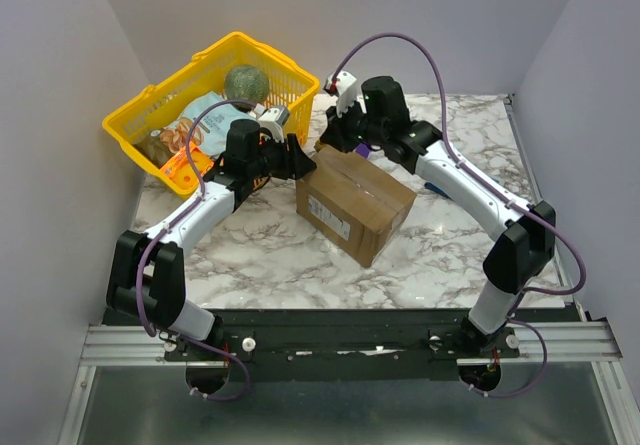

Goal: Unpack the express box

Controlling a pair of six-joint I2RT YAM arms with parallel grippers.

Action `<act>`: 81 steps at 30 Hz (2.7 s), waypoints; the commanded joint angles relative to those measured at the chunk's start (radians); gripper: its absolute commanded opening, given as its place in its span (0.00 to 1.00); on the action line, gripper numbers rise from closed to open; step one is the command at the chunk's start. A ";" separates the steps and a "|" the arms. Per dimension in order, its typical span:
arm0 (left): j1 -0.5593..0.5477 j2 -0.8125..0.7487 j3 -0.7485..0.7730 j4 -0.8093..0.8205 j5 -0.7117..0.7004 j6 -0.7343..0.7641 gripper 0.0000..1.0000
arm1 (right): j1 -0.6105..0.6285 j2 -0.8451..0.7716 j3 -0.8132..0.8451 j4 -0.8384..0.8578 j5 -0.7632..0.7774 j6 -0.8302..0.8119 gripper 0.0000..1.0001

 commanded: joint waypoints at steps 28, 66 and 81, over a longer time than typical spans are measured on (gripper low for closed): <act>0.002 0.021 -0.022 -0.006 -0.024 -0.013 0.50 | 0.022 -0.037 -0.010 -0.132 0.107 0.006 0.01; -0.023 0.002 -0.052 0.049 -0.032 -0.038 0.00 | 0.094 -0.051 0.034 -0.286 0.285 0.135 0.01; 0.002 -0.113 -0.045 0.014 -0.055 -0.037 0.00 | 0.094 -0.106 -0.012 -0.226 0.278 0.040 0.01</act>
